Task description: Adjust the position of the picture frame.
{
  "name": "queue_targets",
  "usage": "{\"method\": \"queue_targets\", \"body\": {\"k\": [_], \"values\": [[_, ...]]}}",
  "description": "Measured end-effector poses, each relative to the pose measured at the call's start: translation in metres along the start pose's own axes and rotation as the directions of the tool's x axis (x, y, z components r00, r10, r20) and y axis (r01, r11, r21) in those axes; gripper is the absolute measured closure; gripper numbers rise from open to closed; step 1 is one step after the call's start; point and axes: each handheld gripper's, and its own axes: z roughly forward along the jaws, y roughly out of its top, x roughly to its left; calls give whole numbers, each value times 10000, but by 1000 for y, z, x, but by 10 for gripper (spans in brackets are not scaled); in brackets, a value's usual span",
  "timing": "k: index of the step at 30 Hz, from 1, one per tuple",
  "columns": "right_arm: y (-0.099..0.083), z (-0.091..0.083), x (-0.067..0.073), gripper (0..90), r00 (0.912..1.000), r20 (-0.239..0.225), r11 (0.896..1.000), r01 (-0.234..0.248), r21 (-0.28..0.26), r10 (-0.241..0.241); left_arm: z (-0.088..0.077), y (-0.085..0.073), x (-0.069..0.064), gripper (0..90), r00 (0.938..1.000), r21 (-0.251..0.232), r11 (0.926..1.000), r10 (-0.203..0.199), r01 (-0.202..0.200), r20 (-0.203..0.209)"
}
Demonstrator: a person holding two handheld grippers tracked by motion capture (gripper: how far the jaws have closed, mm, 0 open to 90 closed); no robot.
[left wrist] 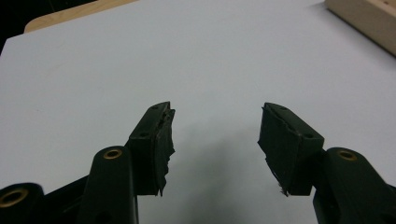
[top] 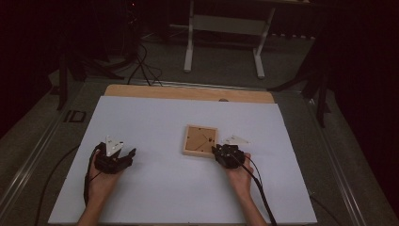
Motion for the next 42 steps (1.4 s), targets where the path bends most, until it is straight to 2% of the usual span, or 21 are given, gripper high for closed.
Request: {"method": "queue_targets", "body": {"k": [8,25,36,42], "values": [[4,7,15,747,9988,-380,9995,318,12,-317,0,0,0,442,10000,-23,10000,-10,10,12],[6,12,29,746,9967,-665,9989,455,-60,-458,0,0,0,440,10000,-32,10000,11,-11,23],[7,14,30,743,9961,-743,9989,464,-69,-467,-1,0,0,439,10000,-54,10000,-18,18,28],[8,14,28,740,9940,-875,9978,665,3,-662,-1,0,1,439,10000,-56,10000,-32,33,33]]}}
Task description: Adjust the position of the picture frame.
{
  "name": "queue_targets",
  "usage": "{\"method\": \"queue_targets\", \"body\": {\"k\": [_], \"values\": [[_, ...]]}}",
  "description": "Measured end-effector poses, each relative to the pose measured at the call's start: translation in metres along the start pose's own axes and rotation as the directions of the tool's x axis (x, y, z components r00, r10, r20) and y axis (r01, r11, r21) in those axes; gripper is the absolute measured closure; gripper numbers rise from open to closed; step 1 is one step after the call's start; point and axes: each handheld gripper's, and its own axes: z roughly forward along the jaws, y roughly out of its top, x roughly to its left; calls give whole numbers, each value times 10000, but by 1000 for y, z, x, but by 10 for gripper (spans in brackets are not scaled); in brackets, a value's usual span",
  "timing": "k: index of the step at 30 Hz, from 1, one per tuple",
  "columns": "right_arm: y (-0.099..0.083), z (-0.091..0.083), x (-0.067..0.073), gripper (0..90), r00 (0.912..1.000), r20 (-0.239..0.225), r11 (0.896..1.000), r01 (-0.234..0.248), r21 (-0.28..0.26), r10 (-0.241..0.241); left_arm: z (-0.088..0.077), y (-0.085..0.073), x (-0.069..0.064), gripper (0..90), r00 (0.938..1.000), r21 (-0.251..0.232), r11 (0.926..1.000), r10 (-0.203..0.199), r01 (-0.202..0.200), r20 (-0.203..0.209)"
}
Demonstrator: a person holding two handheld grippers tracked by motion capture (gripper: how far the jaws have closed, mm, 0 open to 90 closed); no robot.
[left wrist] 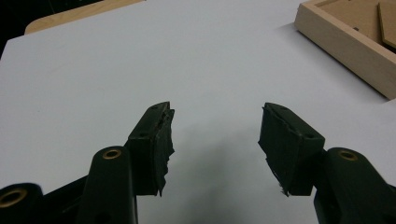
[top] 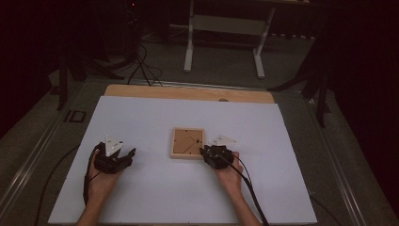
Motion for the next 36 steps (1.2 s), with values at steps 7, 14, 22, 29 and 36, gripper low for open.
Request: {"method": "queue_targets", "body": {"k": [7,14,22,29,36], "values": [[0,1,-2,738,10000,-85,10000,31,-4,-31,0,0,-1,438,10000,13,10000,6,-6,10],[2,2,-4,745,10000,-34,10000,-27,19,27,0,0,1,437,10000,-12,10000,-42,42,21],[1,1,-6,638,9996,-112,9997,-241,-15,241,0,0,1,437,10000,1,10000,-49,49,5],[3,-4,-5,578,9997,-178,9996,-199,-214,195,0,0,1,437,10000,15,10000,-23,23,-5],[4,-10,-4,531,9999,-137,9995,-4,-320,-1,1,0,1,436,10000,48,10000,-17,17,-5]]}}
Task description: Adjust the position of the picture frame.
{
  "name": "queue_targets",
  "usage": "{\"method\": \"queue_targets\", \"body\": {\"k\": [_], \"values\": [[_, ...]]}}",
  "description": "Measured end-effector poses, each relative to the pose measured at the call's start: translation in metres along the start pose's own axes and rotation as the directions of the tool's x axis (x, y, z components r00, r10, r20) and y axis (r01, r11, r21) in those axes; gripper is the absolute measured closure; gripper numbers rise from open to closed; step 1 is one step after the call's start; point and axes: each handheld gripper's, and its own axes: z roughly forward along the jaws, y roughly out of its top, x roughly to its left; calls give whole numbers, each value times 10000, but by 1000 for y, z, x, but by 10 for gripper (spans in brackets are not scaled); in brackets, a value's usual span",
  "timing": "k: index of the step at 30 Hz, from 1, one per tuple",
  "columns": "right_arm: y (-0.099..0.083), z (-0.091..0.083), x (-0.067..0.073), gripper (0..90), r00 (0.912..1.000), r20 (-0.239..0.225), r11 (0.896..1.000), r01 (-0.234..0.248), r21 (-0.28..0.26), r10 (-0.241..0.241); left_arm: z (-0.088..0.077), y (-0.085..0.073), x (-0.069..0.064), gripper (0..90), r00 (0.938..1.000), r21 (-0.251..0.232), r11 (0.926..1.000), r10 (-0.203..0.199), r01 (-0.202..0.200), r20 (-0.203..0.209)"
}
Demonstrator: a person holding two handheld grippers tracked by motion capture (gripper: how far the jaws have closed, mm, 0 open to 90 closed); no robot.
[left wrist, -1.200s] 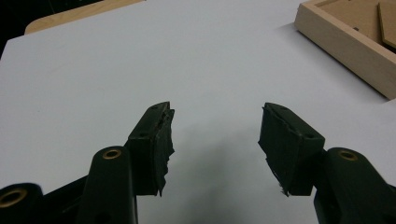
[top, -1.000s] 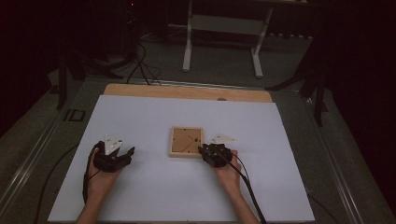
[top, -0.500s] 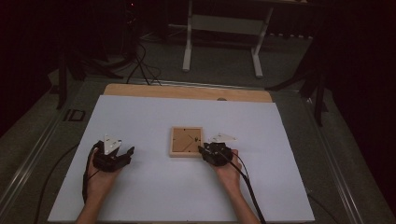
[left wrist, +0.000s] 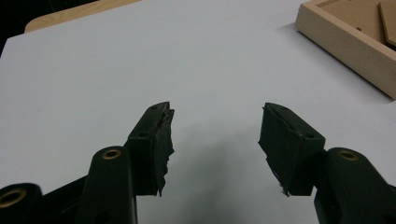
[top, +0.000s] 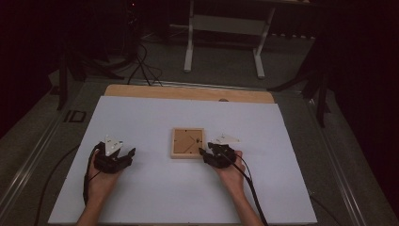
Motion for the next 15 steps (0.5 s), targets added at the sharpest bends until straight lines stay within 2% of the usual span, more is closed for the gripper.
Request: {"method": "queue_targets", "body": {"k": [6,15], "values": [[1,-10,-1,509,9996,96,9996,281,-35,-281,0,0,0,436,10000,20,10000,31,-31,-6],[0,-21,5,499,9975,43,9974,708,-121,-708,0,0,-1,436,10000,32,10000,65,-65,13]]}}
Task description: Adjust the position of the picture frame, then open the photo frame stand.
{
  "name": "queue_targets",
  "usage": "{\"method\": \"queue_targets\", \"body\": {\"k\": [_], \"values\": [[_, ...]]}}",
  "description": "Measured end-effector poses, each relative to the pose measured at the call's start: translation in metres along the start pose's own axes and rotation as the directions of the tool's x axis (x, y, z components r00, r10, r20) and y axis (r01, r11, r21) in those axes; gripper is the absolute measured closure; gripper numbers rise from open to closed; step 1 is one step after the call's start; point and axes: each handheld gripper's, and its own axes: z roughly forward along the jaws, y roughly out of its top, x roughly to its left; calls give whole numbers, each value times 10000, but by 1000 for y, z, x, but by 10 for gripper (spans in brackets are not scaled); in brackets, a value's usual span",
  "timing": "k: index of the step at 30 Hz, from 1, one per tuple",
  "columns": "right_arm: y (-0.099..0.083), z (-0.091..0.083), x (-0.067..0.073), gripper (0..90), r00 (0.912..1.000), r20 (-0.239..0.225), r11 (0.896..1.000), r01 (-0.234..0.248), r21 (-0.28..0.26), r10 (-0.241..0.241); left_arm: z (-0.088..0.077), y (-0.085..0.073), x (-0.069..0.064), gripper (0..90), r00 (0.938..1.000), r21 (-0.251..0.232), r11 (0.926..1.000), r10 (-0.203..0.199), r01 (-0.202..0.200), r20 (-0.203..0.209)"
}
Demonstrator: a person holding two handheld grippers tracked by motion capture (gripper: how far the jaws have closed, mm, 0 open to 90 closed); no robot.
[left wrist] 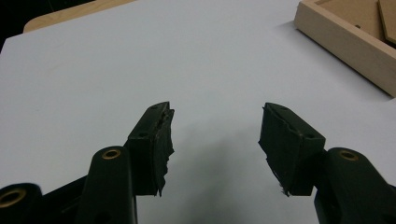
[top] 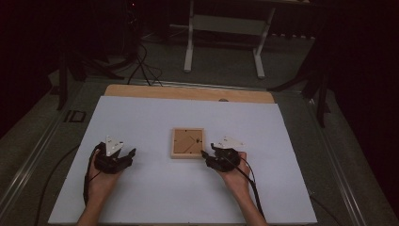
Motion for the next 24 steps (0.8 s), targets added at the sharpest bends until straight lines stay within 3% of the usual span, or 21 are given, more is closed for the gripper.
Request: {"method": "queue_targets", "body": {"k": [11,18,24], "values": [[-7,-8,0,496,9999,9,9999,130,-72,-130,0,0,-1,437,10000,16,10000,33,-33,-4],[-10,-11,-6,507,9998,39,9995,-194,-254,195,1,0,-3,438,9999,57,9999,114,-114,-39],[-12,-6,-4,542,9997,140,9995,-193,-251,197,1,0,-5,438,9997,45,9997,254,-254,15]]}}
